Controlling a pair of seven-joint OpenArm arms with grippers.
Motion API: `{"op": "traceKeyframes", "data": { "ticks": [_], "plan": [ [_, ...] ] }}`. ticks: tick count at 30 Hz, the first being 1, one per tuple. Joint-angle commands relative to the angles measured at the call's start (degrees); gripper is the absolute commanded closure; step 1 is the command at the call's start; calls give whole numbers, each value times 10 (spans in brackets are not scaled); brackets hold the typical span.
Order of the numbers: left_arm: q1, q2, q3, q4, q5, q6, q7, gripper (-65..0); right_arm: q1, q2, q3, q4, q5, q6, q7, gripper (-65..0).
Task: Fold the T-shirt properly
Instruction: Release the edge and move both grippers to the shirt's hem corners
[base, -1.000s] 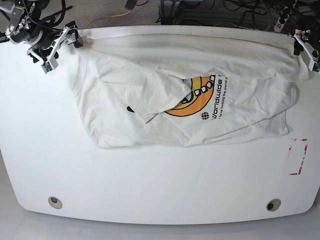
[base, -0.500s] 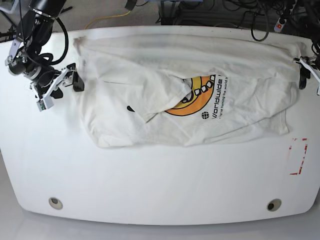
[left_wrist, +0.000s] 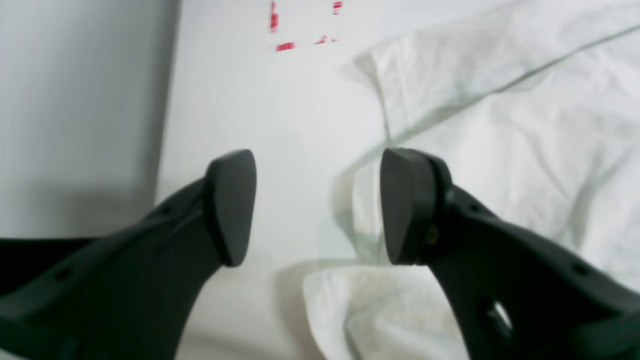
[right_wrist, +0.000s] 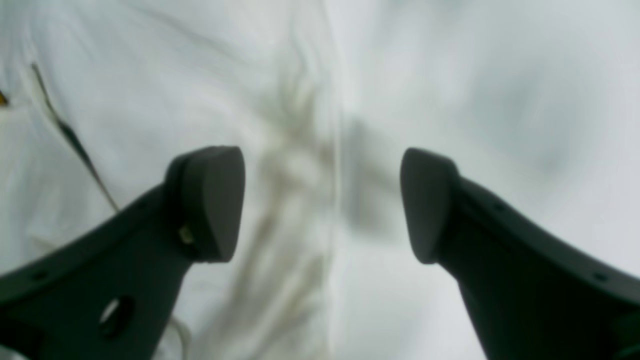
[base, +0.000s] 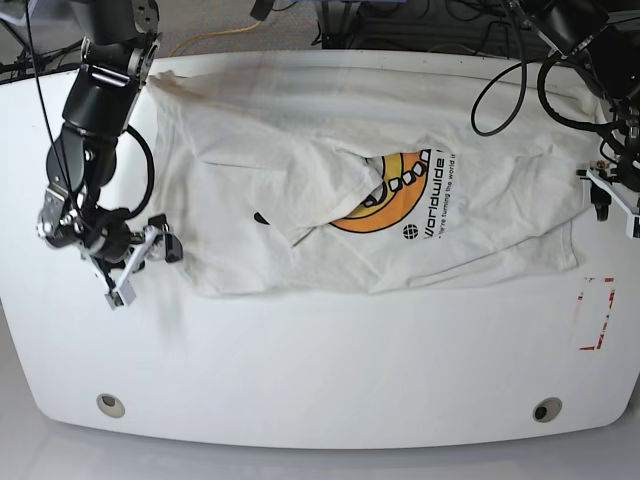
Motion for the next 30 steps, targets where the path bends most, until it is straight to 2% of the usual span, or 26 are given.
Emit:
{"op": "traceKeyframes", "data": {
  "ticks": [1,8,14,20,27,28,30],
  "plan": [
    [-19,1,-1,-5,2,4,-8,-367,35,10,-14,-36,-2,1,42,-450],
    [-33,-1,16,-56,0,4,-8,-367,91,15,-65,-173,-5,1,135,-447],
    [-40,-31,61,-136,-2,4,-8,-368,121,17,-109,-269,-5,1,215,-447],
    [-77,-31,64,-177,-2,4,-9,-369,124,15,-114,-314,-5,1,262,-447],
    [-99,-31,63,-180,-1,4,-10,-369,124,10,-138,-326,-5,1,290,-441],
    [-107,-31,63,-182,2,4,-10,-369,124,10,-145,-326,-5,1,295,-422],
    [-119,-32,59,-189,2,4,-10,-369,123,9,-153,-327,-5,1,301,-342]
  ]
}}
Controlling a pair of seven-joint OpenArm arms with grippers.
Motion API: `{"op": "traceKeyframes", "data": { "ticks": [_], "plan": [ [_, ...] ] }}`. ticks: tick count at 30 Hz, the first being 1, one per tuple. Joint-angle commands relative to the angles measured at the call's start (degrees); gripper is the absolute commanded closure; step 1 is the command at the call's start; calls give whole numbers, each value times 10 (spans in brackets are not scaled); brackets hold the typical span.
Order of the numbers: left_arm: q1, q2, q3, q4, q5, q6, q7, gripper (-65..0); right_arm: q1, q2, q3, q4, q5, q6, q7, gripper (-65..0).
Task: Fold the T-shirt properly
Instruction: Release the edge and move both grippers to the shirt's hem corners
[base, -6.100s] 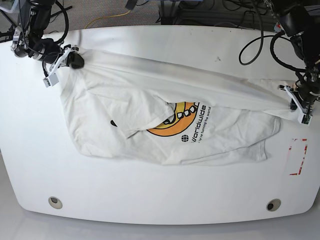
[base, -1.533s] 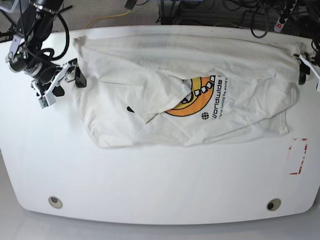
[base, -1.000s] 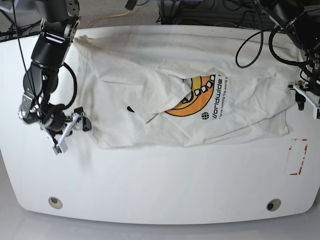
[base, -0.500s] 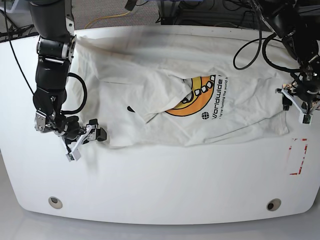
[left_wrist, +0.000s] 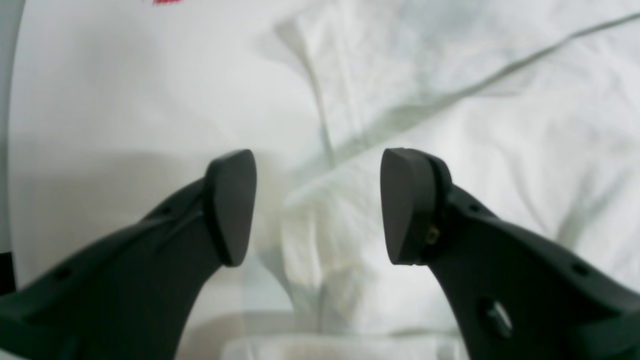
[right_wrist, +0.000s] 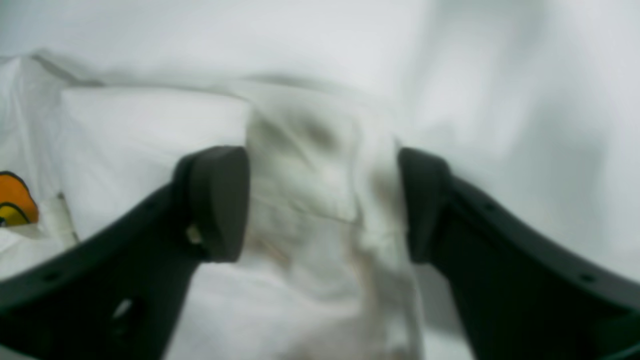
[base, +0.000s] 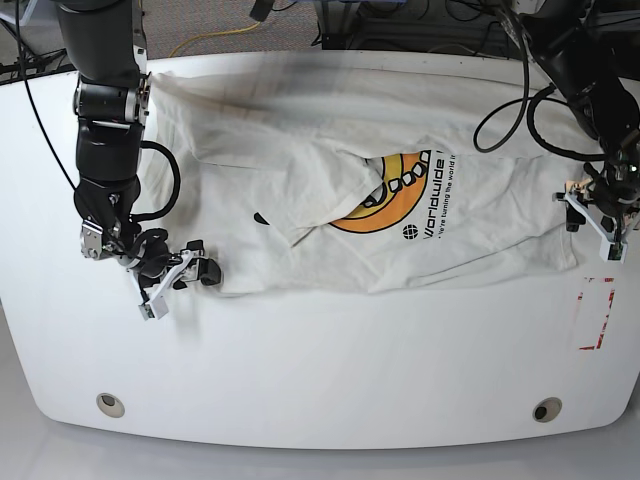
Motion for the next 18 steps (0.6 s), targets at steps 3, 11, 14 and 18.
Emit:
{"op": "traceKeyframes", "data": {
  "ticks": [3,11,14,18],
  "plan": [
    [-41,-14,-10,-11,-10,1,-19,-372,14,-6,-6,4,6,3,6,-166],
    [-118,-49,17,-131,-12,1,-20,-453,14,-10,-9,6,6,3,4,-16],
    [-147,-60,15,-183,-13,19,-20,-497,14,-10,-9,6,6,3,3,-16],
    [-175,-73,39,-247,-15,34,-36,-508,14,-10,-9,6,7,3,3,-16]
  ]
}}
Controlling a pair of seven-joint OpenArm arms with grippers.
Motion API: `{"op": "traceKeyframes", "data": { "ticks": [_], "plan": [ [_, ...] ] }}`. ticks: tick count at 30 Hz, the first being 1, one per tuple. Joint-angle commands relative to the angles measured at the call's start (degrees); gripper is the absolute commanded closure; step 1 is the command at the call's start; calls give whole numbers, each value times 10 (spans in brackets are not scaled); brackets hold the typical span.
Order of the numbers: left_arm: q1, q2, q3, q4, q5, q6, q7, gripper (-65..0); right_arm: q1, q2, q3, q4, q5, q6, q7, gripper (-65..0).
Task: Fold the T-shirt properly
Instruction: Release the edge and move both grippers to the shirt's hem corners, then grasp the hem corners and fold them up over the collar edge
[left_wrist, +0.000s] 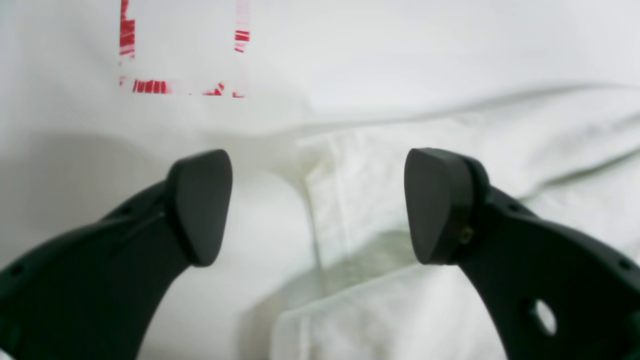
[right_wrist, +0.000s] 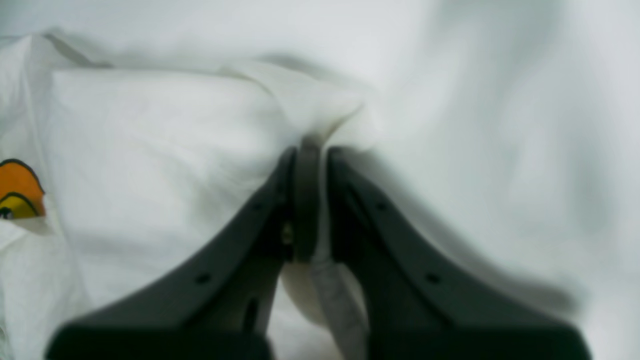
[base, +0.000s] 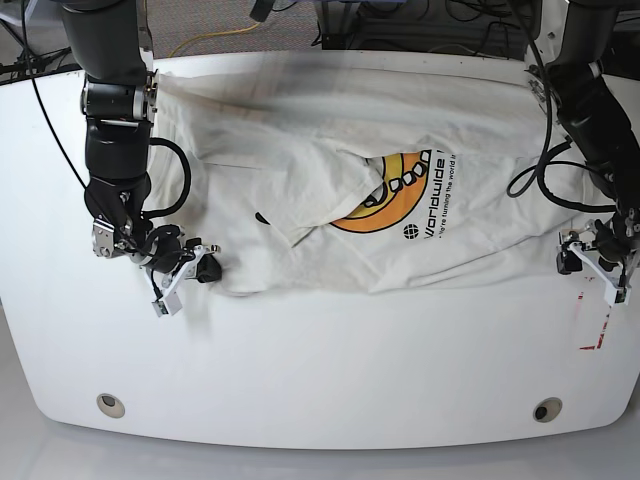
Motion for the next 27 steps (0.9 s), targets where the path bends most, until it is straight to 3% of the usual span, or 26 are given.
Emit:
{"op": "traceKeyframes", "data": {
  "ticks": [1,17,18,20,23,24,25,27],
  "plan": [
    [-23,-18,13,-27,-4,1,-30,-508,17,7,1,9,9,5,7,-16],
    [-30,-20,77,-171,-2,9,-161,-486,16,8,6,11,13,5,7,-8],
    [-29,-20,82,-172,-2,15,-169,-456,16,8,6,11,13,5,7,-8],
    [-29,-20,94,-172,-1,29,-189,-335,16,8,6,11,13,5,7,-6],
    [-29,-20,112,-171,-1,38,-229,-94,17,8,6,12,11,5,7,-6],
    [-29,-21,115,-171,-1,38,-237,-43,18,8,6,12,9,5,7,-6],
    [-29,-21,117,-169,-1,38,-244,-4,19,8,5,12,9,5,7,-6],
    [-29,-21,119,-166,-1,36,-245,0,21,9,4,16,10,5,7,-6]
  ]
}}
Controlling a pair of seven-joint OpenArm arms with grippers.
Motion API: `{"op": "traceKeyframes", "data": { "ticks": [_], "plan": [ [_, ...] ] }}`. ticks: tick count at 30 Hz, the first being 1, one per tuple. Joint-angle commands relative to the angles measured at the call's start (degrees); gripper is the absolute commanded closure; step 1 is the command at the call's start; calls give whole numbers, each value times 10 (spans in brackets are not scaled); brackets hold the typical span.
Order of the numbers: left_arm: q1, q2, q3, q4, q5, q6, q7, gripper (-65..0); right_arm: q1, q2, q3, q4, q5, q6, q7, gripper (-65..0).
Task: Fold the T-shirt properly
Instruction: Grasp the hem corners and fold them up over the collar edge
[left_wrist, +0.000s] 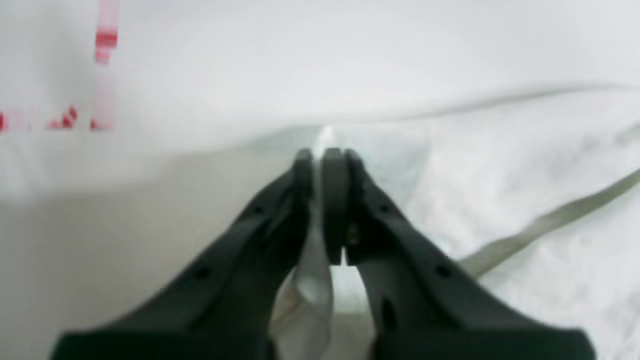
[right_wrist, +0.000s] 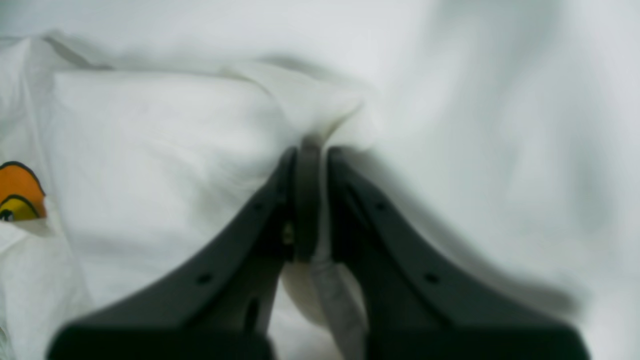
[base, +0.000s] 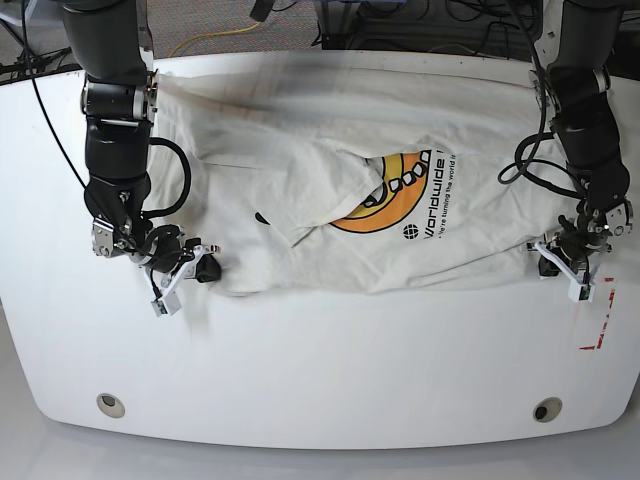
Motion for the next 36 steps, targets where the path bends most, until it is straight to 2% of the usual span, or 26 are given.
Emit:
{"op": "traceKeyframes", "data": {
  "ticks": [1,5,8,12,18,25,36],
  "plan": [
    [-17,-13,1,15,-7,0,-16,0,25,9,2,25,6,5,7,-6],
    [-16,-14,1,74,-6,0,-15,0,30,14,2,62,4,5,-11,-6],
    [-14,-14,9,118,-5,0,-14,0,32,29,0,87,5,5,-31,-2],
    [-14,-14,23,164,-9,-3,6,0,32,32,1,137,5,5,-55,0],
    [-14,-13,20,224,-9,-62,39,0,29,45,3,221,5,5,-110,0],
    [-2,-13,16,301,-10,-66,83,0,28,50,5,316,5,5,-171,0],
    [73,-9,-49,442,-10,-66,183,0,-64,48,99,475,9,5,-265,0]
  ]
}}
